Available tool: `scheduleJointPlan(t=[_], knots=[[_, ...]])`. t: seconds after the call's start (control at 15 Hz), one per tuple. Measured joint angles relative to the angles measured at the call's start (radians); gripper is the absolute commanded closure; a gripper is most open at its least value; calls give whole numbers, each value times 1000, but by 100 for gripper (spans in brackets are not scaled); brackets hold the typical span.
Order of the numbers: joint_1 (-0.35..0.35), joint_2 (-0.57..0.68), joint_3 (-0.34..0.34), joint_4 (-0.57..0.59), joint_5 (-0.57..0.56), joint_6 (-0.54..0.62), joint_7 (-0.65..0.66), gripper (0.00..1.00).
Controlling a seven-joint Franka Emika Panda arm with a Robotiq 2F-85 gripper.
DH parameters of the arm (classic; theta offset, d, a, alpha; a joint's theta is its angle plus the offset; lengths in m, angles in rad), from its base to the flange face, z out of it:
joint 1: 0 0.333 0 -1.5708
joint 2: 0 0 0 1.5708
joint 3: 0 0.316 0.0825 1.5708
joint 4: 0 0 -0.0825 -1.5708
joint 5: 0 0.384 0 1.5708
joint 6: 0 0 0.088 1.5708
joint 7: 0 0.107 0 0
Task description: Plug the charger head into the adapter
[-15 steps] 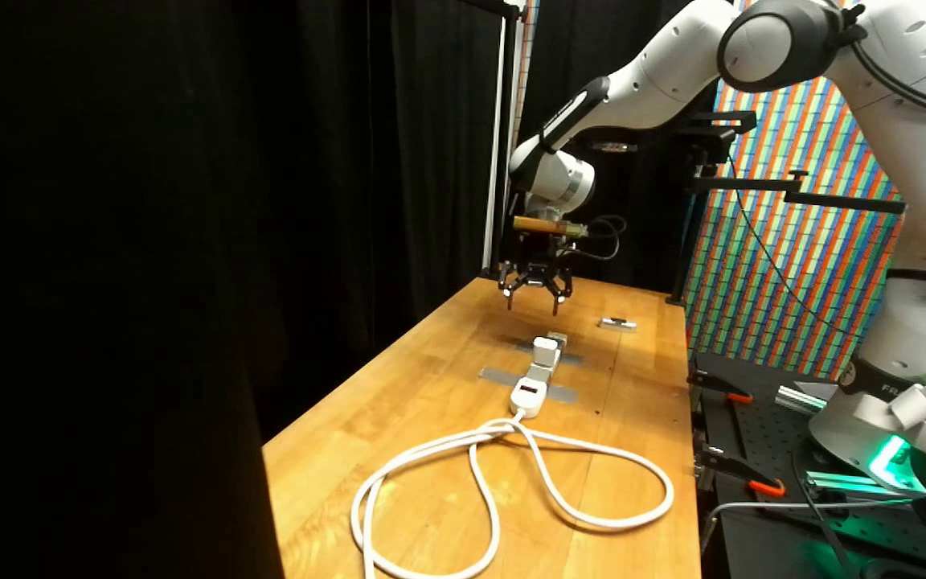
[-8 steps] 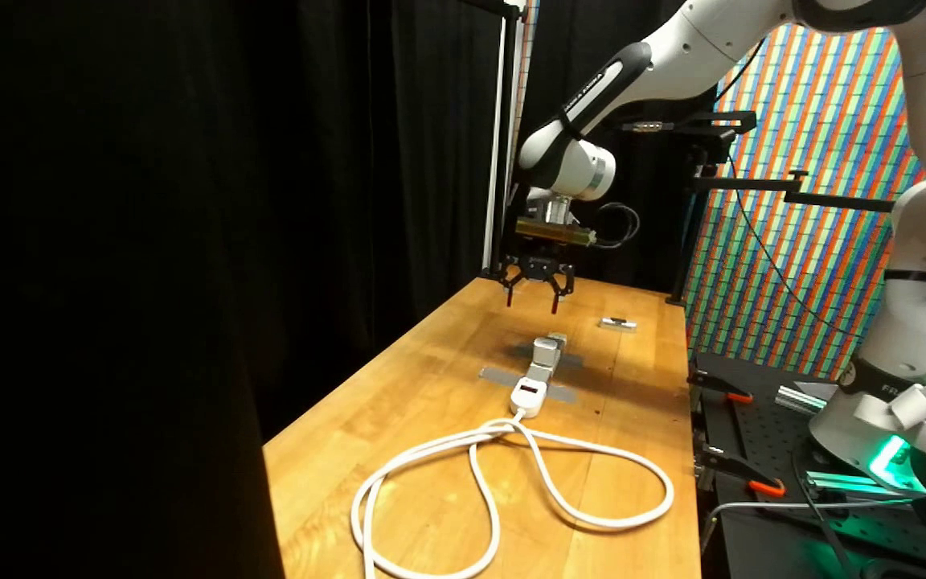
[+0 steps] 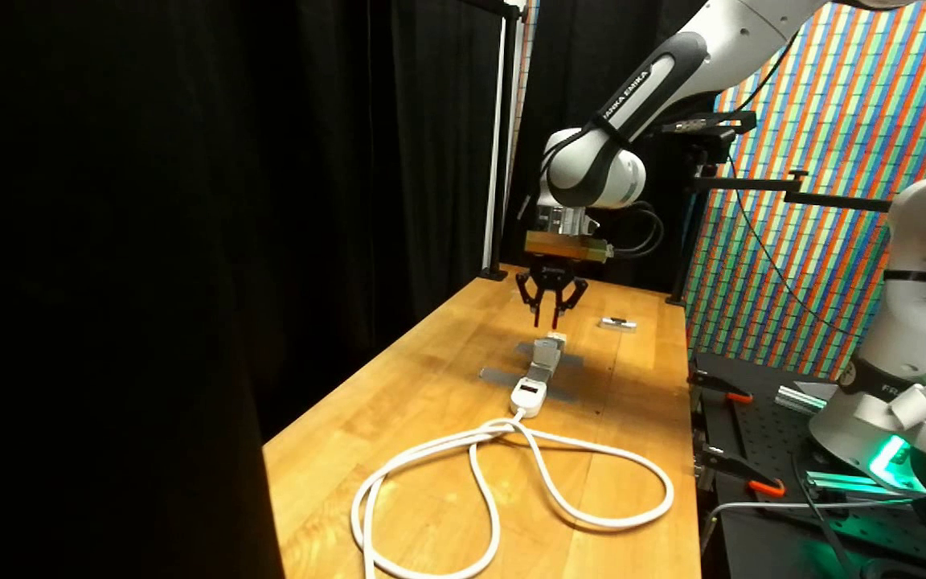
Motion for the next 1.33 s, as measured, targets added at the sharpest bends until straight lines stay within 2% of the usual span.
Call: scheduleJointPlan(t=[0.13, 0.6, 1.33], knots=[[-1, -20, 13, -13, -19, 0, 38, 100], [-5, -22, 36, -25, -37, -5, 120, 97], [-15, 26, 58, -27, -38, 1, 131, 97]])
